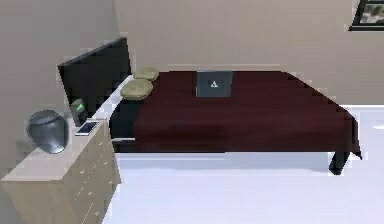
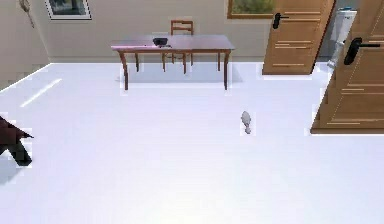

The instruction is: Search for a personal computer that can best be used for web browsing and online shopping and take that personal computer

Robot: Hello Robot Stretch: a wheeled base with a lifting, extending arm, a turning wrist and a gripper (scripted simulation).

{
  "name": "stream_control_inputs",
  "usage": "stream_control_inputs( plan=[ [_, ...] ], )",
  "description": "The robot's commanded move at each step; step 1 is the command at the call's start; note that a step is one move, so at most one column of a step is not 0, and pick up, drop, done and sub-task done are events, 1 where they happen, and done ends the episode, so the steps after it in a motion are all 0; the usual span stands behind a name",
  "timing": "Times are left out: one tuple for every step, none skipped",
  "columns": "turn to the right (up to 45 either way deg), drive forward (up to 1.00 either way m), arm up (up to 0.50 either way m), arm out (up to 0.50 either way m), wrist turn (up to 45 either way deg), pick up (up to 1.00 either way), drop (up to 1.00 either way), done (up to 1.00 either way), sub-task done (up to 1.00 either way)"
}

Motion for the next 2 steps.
stream_control_inputs(
  plan=[
    [0.0,0.85,0.0,0.0,0.0,0.0,0.0,0.0,0.0],
    [-45.0,0.0,0.0,0.0,0.0,0.0,0.0,0.0,0.0]
  ],
)
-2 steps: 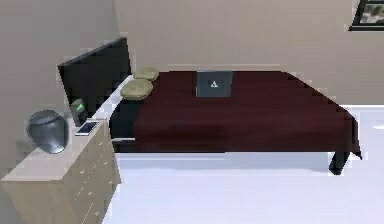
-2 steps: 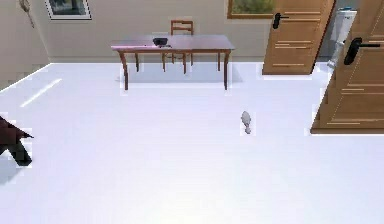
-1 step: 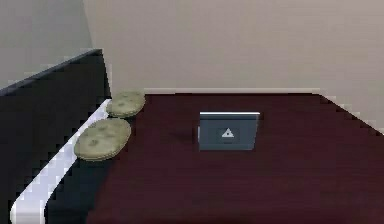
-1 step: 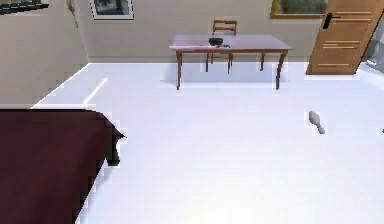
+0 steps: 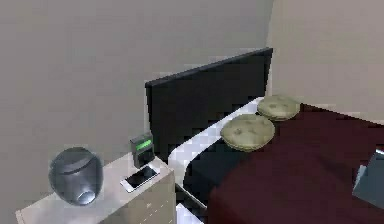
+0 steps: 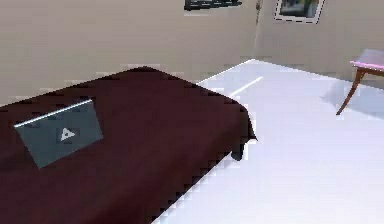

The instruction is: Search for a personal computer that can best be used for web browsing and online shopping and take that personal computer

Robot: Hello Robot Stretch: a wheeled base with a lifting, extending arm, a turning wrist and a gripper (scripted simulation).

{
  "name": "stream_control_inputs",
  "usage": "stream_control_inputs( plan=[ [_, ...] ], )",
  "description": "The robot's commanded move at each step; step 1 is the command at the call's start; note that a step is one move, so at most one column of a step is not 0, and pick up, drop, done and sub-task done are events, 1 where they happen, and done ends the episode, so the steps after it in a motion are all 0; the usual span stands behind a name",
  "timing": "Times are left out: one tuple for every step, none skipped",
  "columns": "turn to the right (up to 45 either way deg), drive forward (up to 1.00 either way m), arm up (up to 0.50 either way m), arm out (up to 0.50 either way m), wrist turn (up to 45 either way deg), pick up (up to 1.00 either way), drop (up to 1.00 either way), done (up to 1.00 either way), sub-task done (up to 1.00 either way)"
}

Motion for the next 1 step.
stream_control_inputs(
  plan=[
    [-33.0,0.0,0.0,0.0,0.0,0.0,0.0,0.0,0.0]
  ],
)
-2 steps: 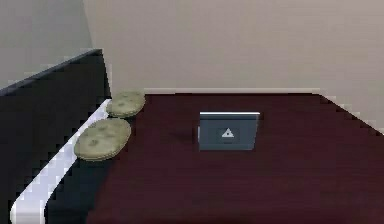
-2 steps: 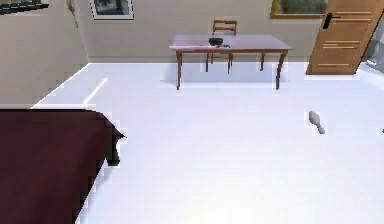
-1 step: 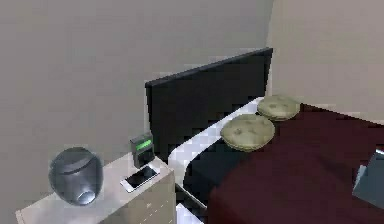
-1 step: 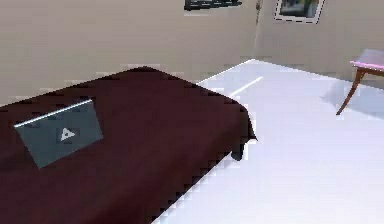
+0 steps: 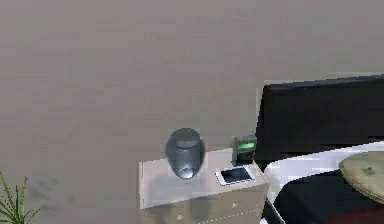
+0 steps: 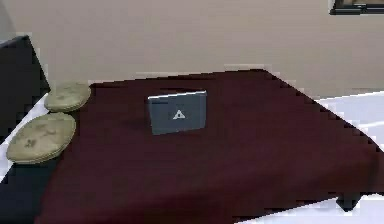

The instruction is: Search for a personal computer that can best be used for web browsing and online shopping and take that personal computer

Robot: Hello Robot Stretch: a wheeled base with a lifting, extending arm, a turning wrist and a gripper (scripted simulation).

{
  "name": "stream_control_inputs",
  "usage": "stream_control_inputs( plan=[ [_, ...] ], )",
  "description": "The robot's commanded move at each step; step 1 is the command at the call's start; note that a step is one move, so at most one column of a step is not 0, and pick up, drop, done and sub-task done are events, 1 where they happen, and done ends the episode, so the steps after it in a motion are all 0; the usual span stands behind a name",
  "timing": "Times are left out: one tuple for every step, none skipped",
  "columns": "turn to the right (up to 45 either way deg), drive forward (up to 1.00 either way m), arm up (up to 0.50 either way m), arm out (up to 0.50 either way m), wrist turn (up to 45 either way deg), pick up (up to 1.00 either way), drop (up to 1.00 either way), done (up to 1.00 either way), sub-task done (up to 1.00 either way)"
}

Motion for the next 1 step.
stream_control_inputs(
  plan=[
    [45.0,0.0,0.0,0.0,0.0,0.0,0.0,0.0,0.0]
  ],
)
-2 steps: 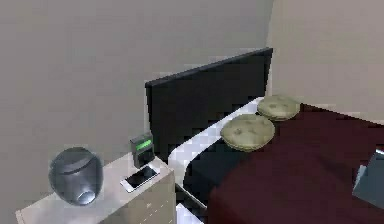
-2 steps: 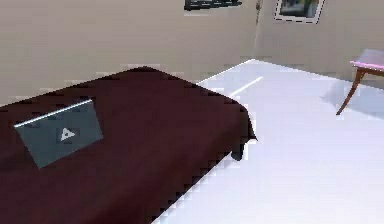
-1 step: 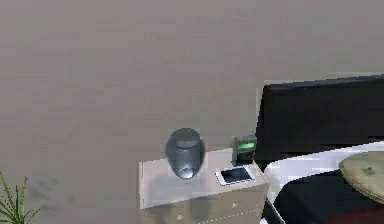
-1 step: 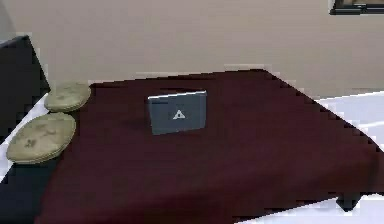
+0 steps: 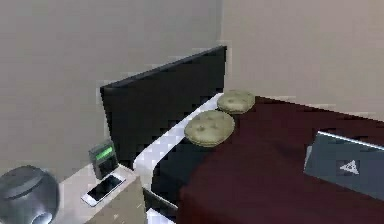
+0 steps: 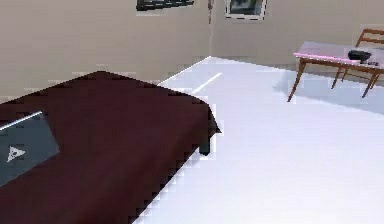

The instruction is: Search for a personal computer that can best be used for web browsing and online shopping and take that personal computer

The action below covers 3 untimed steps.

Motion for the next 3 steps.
stream_control_inputs(
  plan=[
    [45.0,0.0,0.0,0.0,0.0,0.0,0.0,0.0,0.0],
    [9.0,0.0,0.0,0.0,0.0,0.0,0.0,0.0,0.0],
    [0.0,0.35,0.0,0.0,0.0,0.0,0.0,0.0,0.0]
  ],
)
